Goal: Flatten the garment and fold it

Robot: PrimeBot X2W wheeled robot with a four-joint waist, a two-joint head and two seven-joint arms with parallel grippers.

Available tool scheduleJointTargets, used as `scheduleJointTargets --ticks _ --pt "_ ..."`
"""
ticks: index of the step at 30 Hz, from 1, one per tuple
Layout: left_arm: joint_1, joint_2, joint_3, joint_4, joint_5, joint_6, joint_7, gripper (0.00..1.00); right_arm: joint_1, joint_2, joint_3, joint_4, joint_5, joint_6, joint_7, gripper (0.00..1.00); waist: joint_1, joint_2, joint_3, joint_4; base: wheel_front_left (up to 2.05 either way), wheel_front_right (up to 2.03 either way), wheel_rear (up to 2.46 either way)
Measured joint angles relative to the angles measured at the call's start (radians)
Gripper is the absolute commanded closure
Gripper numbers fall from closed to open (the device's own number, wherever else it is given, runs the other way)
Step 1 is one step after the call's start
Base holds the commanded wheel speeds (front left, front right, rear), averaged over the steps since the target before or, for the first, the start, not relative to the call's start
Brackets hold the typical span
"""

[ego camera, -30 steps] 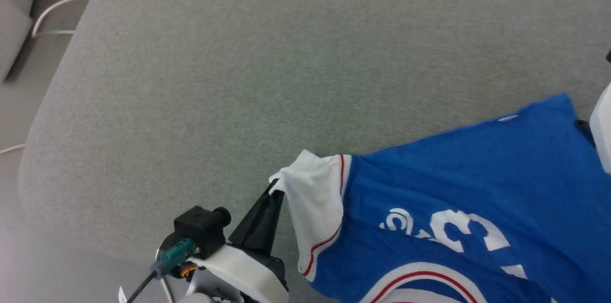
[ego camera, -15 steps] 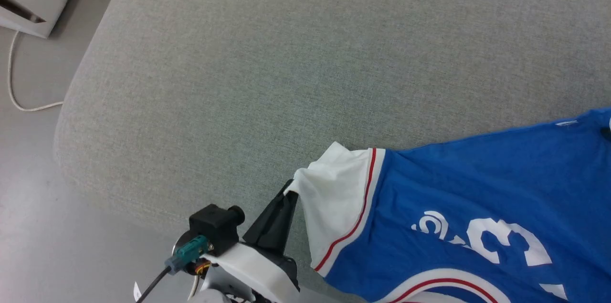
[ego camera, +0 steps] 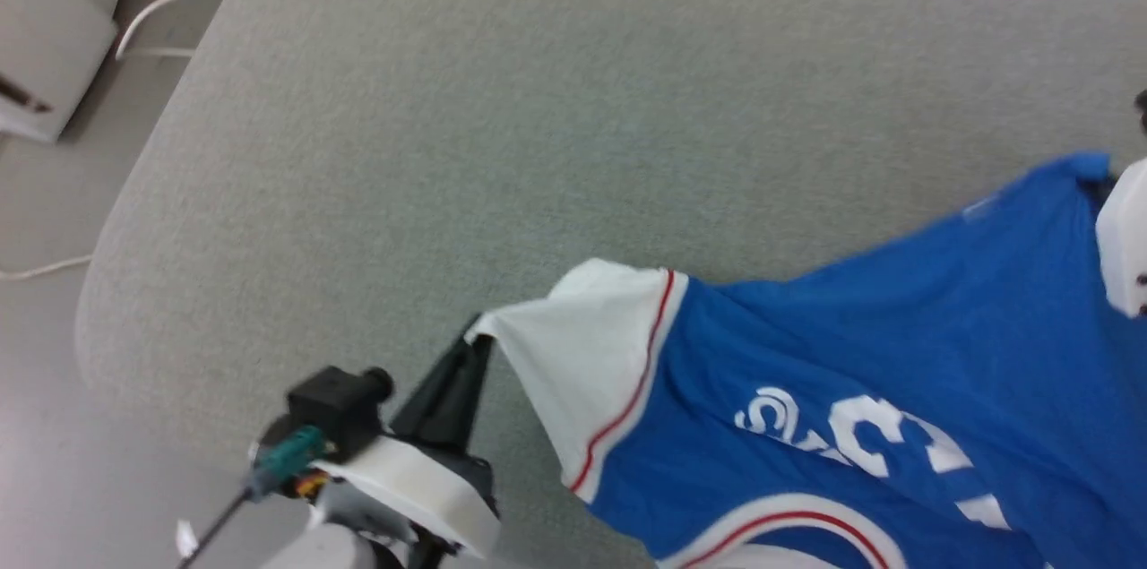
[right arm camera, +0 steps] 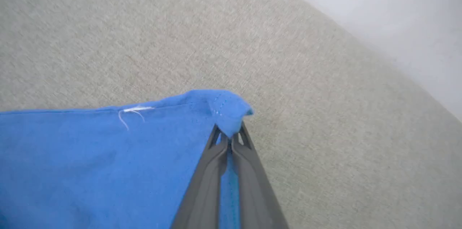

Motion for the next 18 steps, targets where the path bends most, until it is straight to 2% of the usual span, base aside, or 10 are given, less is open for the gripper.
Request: scheduleJointTargets --ticks 6,14,18 --pt "-0.040 0.079 0.086 -0.079 -0.002 0.018 0.011 1.00 -0.025 -0.002 -0.035 -0.059 0.048 0.000 -0.090 1.00 -0.0001 0.0000 -0.076 -0.053 0.00 0.00 0.00" --pt "-0.123 0.191 0.190 -0.213 0.031 0.069 0.034 1.00 -0.029 0.009 -0.067 -0.198 0.070 0.000 -0.117 1.00 -0.0002 0.0000 -0.172 -0.150 0.00 0.00 0.00" --pt "-0.168 0.240 0.244 -0.284 0.046 0.079 0.035 1.00 -0.030 0.005 -0.096 -0.295 0.091 0.000 -0.117 1.00 -0.0003 0.0000 -0.212 -0.203 0.00 0.00 0.00"
